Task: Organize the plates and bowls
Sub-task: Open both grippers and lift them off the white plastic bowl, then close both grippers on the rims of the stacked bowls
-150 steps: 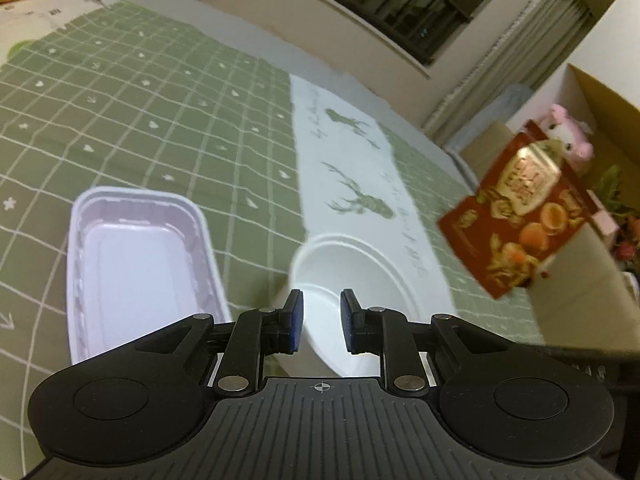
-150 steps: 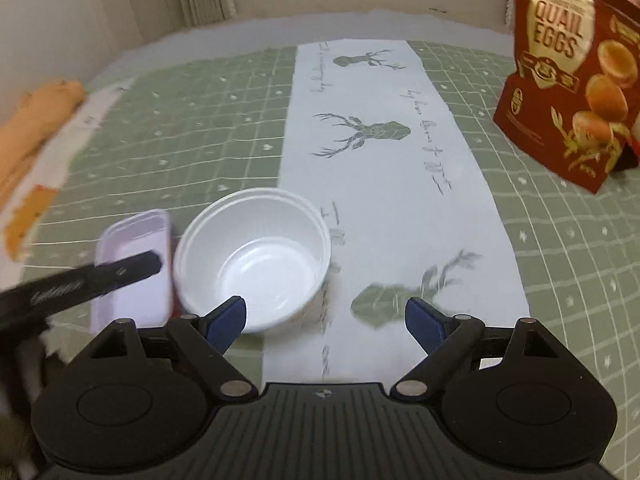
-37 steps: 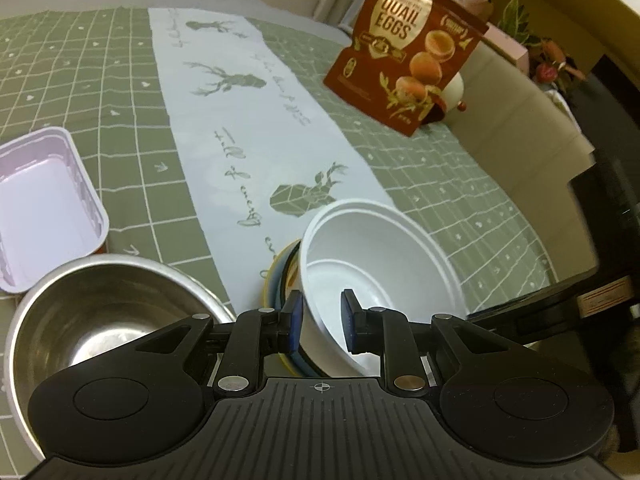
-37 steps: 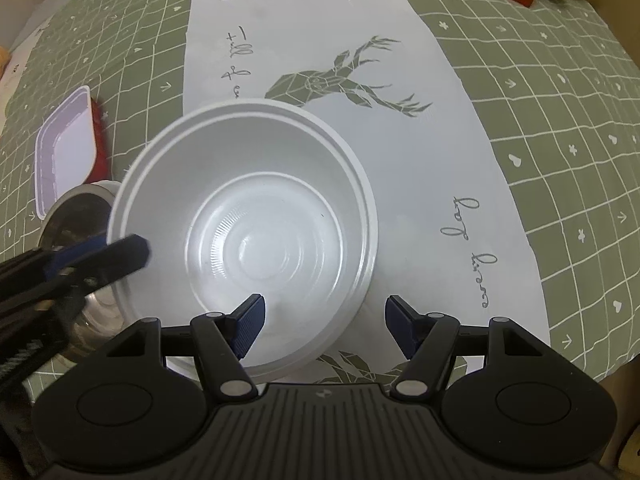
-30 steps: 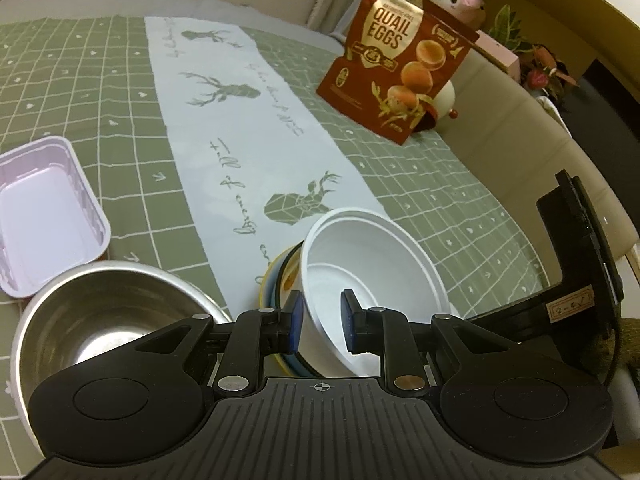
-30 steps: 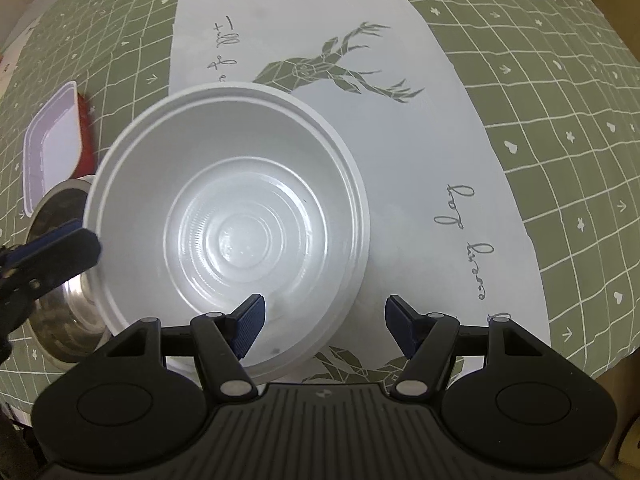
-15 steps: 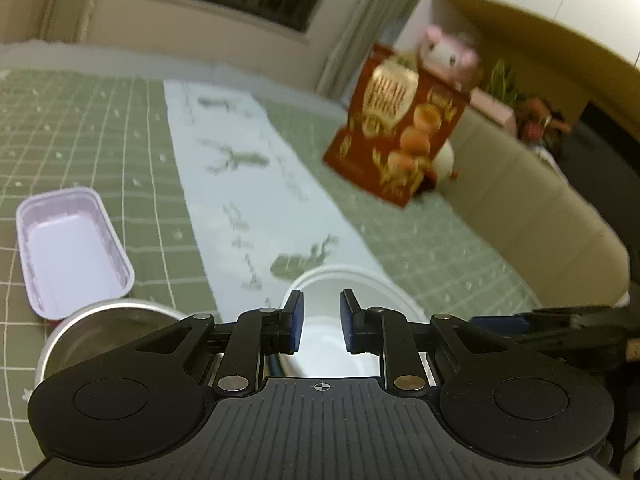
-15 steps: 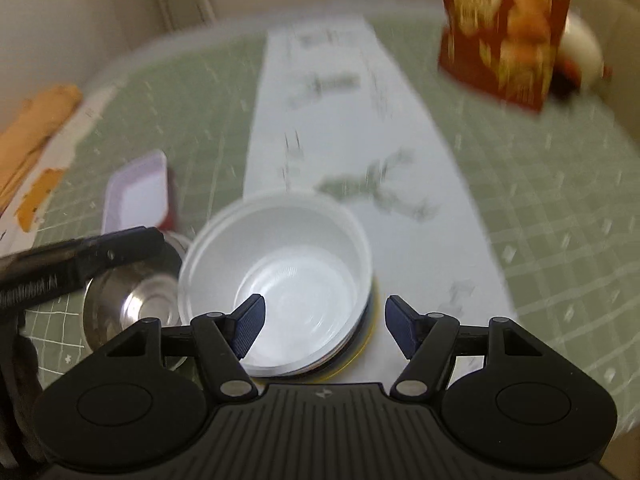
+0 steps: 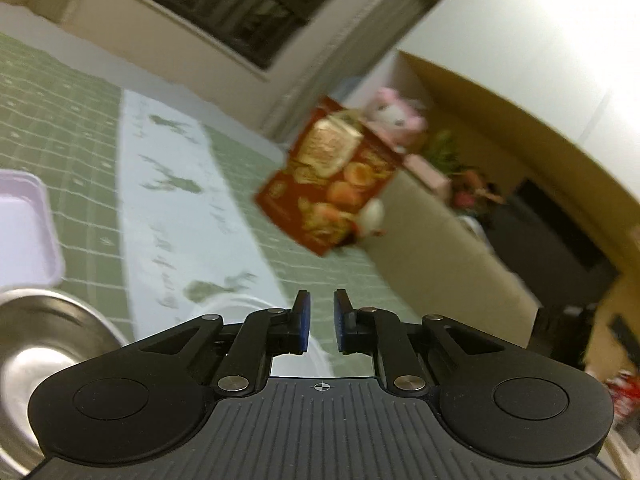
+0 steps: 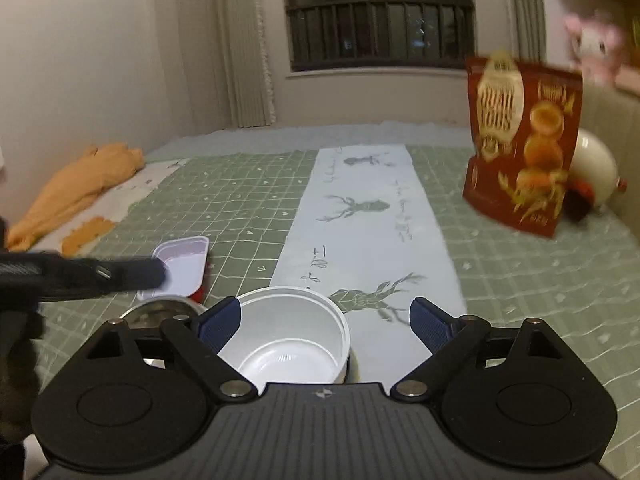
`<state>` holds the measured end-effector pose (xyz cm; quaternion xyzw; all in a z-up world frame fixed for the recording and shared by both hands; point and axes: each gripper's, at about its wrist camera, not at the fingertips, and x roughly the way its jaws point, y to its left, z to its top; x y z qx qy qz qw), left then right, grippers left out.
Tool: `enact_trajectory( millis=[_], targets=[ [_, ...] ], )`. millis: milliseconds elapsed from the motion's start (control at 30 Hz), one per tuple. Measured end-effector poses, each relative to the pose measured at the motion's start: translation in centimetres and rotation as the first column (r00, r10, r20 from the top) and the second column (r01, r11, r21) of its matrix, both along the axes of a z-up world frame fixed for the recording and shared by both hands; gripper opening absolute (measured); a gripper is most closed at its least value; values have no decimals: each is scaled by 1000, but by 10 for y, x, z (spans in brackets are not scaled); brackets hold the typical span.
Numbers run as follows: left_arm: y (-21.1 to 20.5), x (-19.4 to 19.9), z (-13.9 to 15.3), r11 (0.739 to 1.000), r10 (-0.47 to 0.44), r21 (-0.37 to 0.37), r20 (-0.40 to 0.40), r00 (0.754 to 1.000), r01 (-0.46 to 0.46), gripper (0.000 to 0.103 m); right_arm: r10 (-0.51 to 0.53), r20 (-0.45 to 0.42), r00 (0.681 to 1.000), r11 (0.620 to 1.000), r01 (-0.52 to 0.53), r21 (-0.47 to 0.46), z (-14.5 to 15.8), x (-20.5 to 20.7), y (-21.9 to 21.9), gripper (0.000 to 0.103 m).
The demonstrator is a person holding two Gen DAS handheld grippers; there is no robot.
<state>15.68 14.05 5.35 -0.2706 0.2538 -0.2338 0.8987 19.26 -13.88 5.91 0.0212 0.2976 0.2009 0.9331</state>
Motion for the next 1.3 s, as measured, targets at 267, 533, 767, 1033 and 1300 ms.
enact_trajectory(
  millis=[267,533,767,1033,1300],
  targets=[
    [-29,43,17,913,127,402,-128,984,-65,17,47,-222,974,991,-17,135,-95,79,-8,92],
    [-62,69,-22,837,145,546,-293,945,40,18,105,-393,913,973,-14,229,-129,91,-26,90],
    [-69,87,-54,782,230,620,-371,900,56,53,89,-422,902,971,16,240,-144,100,-32,90],
    [-68,99,-71,774,272,631,-394,878,44,53,220,-464,858,939,-58,339,-148,94,-29,89],
    [-79,106,-92,830,215,545,-512,832,120,56,239,-474,848,928,-57,368,-152,96,-33,86]
  ],
)
